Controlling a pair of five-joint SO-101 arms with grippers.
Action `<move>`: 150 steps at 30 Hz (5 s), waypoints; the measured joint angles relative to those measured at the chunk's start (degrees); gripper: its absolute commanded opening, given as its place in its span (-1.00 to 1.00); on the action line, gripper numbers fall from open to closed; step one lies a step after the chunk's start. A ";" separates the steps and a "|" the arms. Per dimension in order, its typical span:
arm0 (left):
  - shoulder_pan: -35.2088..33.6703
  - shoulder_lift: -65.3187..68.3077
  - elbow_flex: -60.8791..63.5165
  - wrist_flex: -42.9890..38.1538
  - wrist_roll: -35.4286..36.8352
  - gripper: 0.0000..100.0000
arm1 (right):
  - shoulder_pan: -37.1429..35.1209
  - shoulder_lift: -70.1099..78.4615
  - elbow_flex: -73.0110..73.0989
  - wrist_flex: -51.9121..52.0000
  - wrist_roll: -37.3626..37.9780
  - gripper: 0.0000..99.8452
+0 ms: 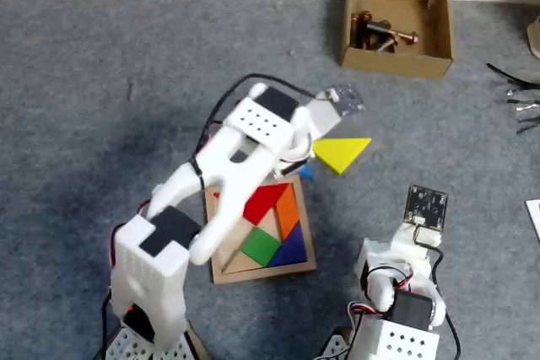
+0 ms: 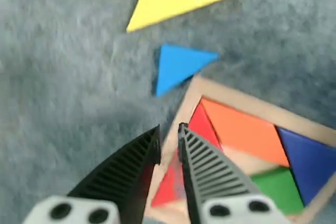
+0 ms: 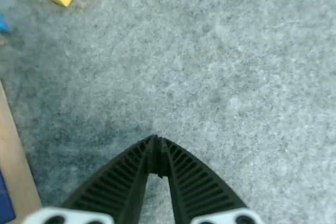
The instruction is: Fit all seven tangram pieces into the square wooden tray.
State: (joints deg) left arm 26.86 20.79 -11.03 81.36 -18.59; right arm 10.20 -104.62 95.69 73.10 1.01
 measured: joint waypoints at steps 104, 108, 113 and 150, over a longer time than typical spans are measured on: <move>-0.62 14.33 -5.98 -10.73 -22.68 -0.92 | 0.00 0.00 0.00 0.00 0.00 -0.99; -0.70 14.33 -6.68 -10.73 -22.68 -0.87 | 0.00 0.00 0.00 0.00 0.00 -0.99; -0.79 14.33 -7.03 -10.73 -22.68 -0.54 | 0.00 0.00 0.00 0.00 0.00 -0.99; -0.18 21.01 -8.44 -20.22 -14.68 -0.83 | 0.00 0.00 0.00 0.00 0.00 -0.99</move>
State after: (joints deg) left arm 26.68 41.80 -19.47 61.14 -33.27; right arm 10.20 -104.62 95.69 73.10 1.01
